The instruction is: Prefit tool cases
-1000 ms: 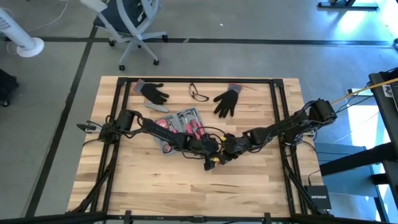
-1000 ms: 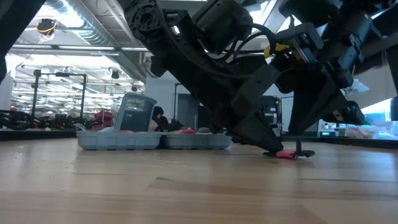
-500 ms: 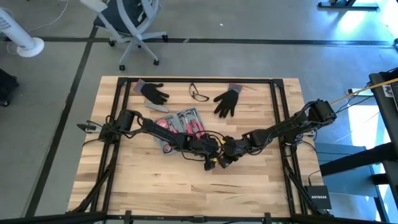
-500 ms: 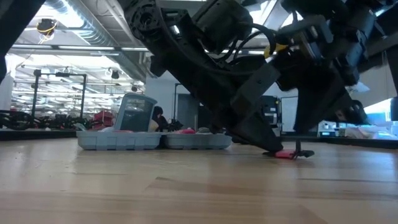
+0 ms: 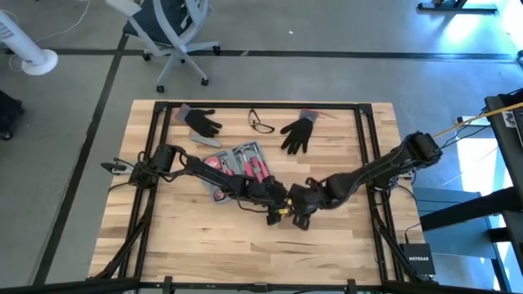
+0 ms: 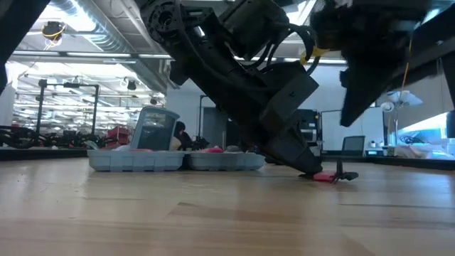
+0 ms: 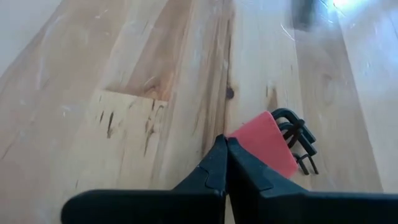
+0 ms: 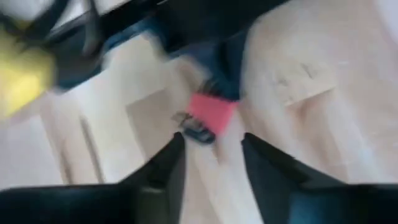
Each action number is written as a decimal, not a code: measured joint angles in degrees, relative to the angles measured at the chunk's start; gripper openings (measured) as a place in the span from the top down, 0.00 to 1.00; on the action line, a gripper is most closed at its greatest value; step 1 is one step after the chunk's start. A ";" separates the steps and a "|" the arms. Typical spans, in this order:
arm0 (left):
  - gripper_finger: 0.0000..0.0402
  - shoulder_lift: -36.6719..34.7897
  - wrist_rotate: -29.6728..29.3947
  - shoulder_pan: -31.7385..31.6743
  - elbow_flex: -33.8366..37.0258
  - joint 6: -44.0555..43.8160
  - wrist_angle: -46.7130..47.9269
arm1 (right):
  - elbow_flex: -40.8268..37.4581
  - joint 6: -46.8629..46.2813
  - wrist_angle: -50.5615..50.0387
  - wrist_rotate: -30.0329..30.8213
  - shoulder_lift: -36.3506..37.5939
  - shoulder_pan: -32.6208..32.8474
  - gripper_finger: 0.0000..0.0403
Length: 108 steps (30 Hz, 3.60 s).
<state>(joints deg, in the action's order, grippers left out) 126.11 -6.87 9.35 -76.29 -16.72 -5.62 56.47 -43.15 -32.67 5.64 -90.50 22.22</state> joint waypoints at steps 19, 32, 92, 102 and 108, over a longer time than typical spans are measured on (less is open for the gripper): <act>1.00 -0.08 -4.92 0.32 2.20 -10.19 -4.13 | -7.37 -6.48 10.48 11.00 -3.48 2.19 0.82; 1.00 -0.16 -4.69 0.08 4.76 -11.61 -7.55 | -7.52 -6.58 15.12 6.81 -5.27 1.76 0.63; 1.00 -2.36 3.02 -4.75 4.33 6.85 -2.85 | 0.35 -3.59 5.50 13.21 -6.18 1.74 0.31; 1.00 -2.45 -0.60 0.85 4.50 -3.41 -0.06 | -0.10 -7.80 6.88 10.27 -6.19 1.74 0.91; 1.00 -2.36 -0.38 1.81 4.57 -2.62 -0.20 | -7.76 -17.08 20.17 8.63 -6.18 1.81 0.99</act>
<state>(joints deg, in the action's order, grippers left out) 123.74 -7.26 11.16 -71.72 -19.35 -5.82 48.71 -60.23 -12.50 14.27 -96.68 24.03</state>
